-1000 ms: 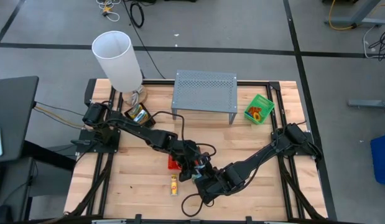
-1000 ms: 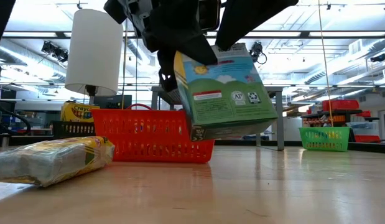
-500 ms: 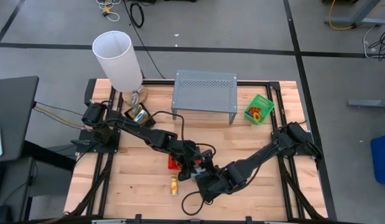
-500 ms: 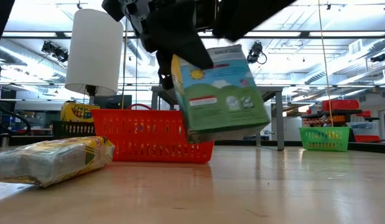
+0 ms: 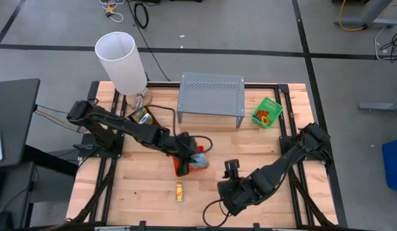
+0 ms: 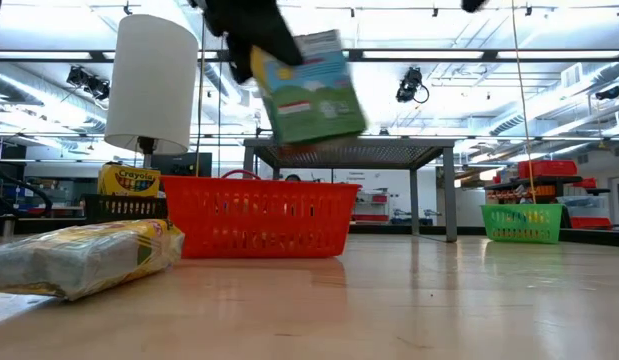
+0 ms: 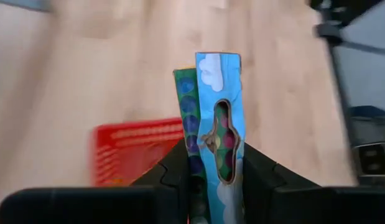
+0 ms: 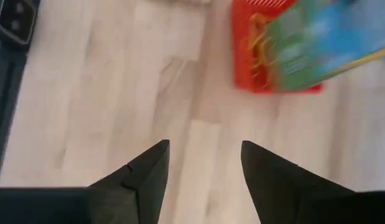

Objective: Pick & Place Office Desk Supplies
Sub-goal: Put the crayons box into the black bin

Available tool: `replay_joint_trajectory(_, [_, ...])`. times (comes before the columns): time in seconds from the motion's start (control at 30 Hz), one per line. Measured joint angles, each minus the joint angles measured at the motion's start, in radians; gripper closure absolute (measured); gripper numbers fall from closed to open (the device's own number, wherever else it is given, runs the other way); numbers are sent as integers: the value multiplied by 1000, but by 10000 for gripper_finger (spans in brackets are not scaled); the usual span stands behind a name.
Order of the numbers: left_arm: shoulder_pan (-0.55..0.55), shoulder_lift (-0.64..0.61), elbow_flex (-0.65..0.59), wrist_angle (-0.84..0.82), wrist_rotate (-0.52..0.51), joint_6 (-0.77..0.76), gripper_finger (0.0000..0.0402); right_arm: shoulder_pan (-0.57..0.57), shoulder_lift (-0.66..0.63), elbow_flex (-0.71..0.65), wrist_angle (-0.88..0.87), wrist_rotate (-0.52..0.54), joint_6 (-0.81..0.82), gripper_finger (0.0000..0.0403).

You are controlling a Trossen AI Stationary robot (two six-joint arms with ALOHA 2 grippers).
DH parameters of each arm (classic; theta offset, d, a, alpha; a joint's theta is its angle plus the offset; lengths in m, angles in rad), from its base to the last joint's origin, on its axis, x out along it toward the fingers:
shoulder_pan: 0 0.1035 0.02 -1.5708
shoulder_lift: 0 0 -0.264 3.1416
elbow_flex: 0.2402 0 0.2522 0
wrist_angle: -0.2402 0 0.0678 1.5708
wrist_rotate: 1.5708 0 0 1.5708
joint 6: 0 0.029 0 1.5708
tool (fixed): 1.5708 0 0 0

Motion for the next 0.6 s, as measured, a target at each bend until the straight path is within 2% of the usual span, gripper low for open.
replay_joint_trajectory(0.1, [1, -66, 0, -71, -66, 2, 308, 14, 8, -48, 22, -43, 30, 201])
replay_joint_trajectory(0.23, [0, -149, 0, -176, -148, -11, 308, 14, 4, -186, 182, -114, 22, 204])
replay_joint_trajectory(0.47, [24, -232, 0, -468, -305, -122, 308, -6, 3, -488, 625, -219, 27, 204])
replay_joint_trajectory(0.6, [51, -232, 0, -634, -403, -237, 308, -15, 2, -613, 774, -229, 48, 204])
